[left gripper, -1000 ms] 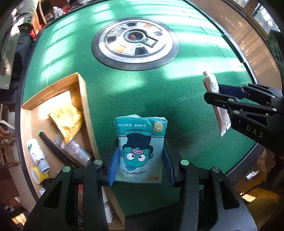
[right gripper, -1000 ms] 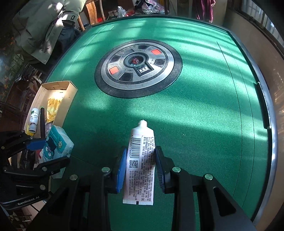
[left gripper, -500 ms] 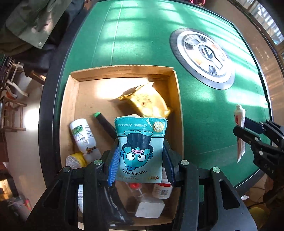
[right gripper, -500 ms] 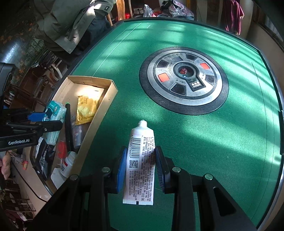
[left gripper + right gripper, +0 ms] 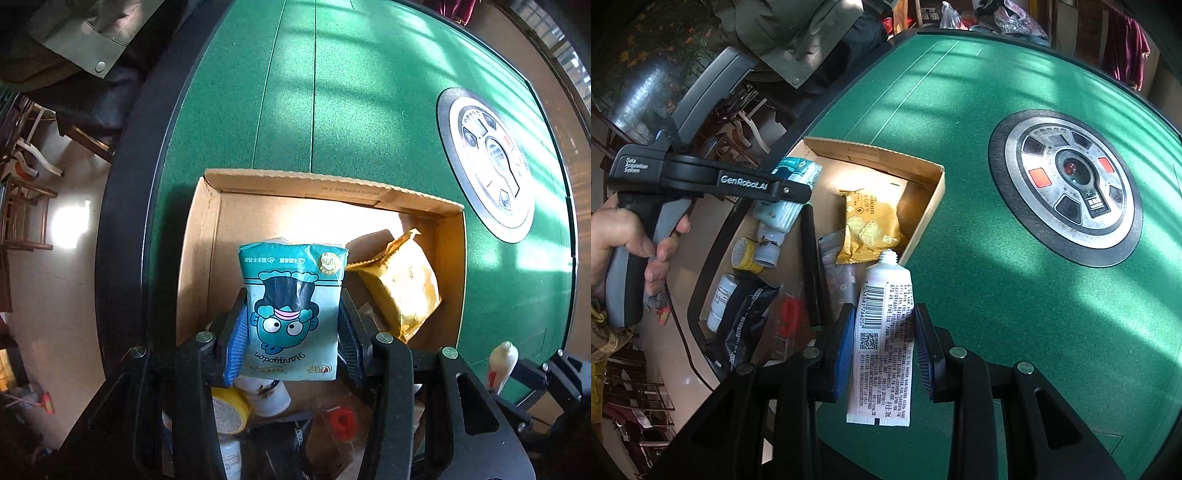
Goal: Organize objects
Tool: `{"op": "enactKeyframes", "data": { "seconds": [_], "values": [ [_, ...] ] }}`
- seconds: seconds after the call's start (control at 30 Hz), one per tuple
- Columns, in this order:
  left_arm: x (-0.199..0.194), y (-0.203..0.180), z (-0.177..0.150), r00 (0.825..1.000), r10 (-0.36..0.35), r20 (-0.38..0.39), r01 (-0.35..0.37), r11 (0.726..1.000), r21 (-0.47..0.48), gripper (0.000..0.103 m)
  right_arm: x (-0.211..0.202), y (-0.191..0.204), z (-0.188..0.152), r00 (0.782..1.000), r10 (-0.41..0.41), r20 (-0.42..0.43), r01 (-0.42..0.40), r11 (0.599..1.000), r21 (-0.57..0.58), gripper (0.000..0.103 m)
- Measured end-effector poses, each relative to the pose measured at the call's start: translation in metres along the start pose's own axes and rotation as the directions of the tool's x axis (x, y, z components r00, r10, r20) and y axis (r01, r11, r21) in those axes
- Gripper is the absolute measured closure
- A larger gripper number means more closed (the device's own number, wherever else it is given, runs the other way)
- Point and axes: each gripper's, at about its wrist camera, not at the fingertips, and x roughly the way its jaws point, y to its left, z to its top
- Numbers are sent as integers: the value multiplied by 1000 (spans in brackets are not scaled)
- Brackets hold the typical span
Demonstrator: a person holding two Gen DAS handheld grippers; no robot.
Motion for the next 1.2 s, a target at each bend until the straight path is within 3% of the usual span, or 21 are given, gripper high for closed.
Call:
{"op": "enactKeyframes", "data": {
  "seconds": [0.3,0.57,0.73,0.9,1.03,1.1,1.17,1.2],
  "values": [
    [24,14,21,999,-22,-23,23,1000,14,59,37,31,21,998,56,-38,-57,998,-26,73],
    [36,23,24,999,-30,-20,30,999,12,59,71,46,35,998,34,-58,-38,998,-58,73],
    [35,27,27,1000,-26,0,26,1000,8,58,78,50,40,999,1,-33,-3,997,-78,72],
    [35,26,26,1000,-9,12,9,1000,5,57,75,50,39,999,44,-28,-46,996,-76,71],
    [34,25,22,1000,2,5,-2,1000,-13,51,62,48,35,998,63,-14,-64,995,-81,55],
    [32,25,17,1000,-2,2,2,1000,-27,44,51,47,32,997,73,-3,-73,993,-89,53],
    [27,24,12,1000,12,7,-12,999,-33,19,40,45,28,996,84,10,-82,992,-91,47],
    [24,24,9,1000,17,18,-17,999,-36,19,33,43,26,996,92,17,-90,992,-87,44]
  ]
}}
